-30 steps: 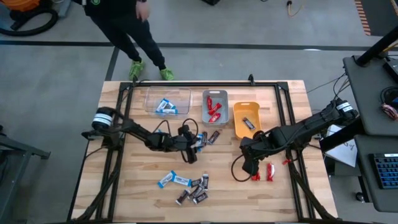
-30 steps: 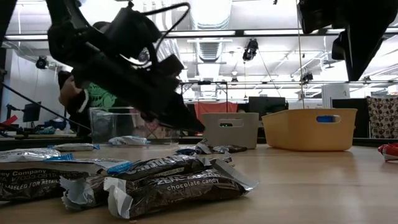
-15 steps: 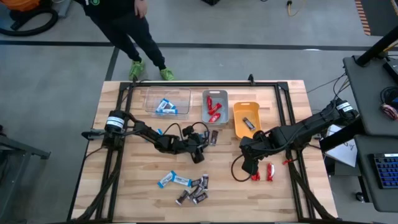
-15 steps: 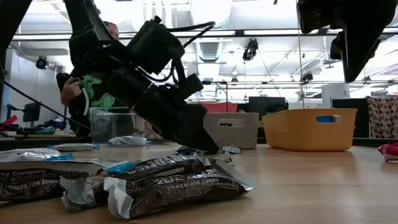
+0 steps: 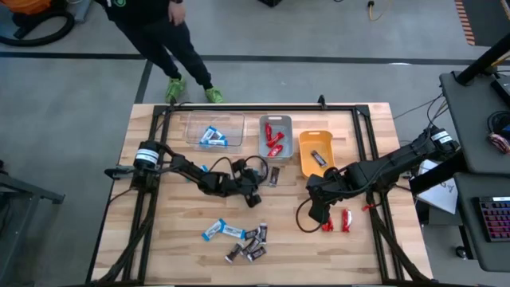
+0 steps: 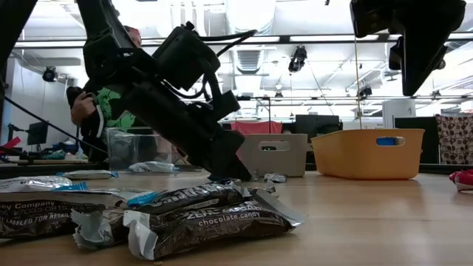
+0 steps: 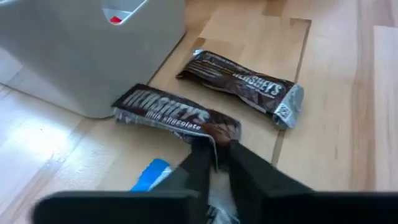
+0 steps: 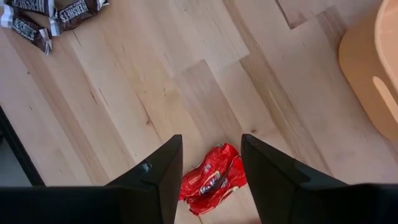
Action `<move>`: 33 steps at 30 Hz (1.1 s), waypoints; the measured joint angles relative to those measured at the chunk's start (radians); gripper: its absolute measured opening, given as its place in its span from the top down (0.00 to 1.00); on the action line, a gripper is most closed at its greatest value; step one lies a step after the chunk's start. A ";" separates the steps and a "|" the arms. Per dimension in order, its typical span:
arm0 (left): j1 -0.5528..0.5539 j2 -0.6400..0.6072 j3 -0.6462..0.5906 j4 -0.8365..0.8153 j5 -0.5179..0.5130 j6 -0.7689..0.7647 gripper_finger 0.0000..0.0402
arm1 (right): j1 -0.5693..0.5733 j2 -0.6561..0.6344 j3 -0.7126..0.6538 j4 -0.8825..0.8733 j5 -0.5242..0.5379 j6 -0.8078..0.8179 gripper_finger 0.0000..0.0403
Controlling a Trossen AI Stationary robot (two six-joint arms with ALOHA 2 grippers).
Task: Organize candy in baskets
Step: Put the brown chocolate into the yellow bin
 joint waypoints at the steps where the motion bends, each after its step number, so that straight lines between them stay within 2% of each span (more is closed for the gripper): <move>1: 0.000 0.000 0.000 0.000 0.000 0.000 0.96 | 0.000 0.000 0.000 0.000 0.000 0.000 0.62; 8: -0.013 -0.016 -0.002 -0.011 0.016 0.031 1.00 | 0.000 0.000 0.000 0.018 0.054 -0.030 0.64; 19: -0.052 -0.142 -0.008 -0.010 0.023 0.184 1.00 | 0.000 0.000 -0.004 0.139 0.146 -0.153 0.64; 28: -0.052 -0.200 -0.008 0.001 0.020 0.168 1.00 | 0.000 0.006 -0.090 0.414 0.417 -0.498 0.65; 31: -0.052 -0.202 -0.008 0.005 0.019 0.146 1.00 | -0.010 0.014 -0.139 0.553 0.472 -0.580 0.63; 33: -0.052 -0.201 -0.008 0.007 0.019 0.123 1.00 | -0.024 0.017 -0.168 0.625 0.471 -0.588 0.61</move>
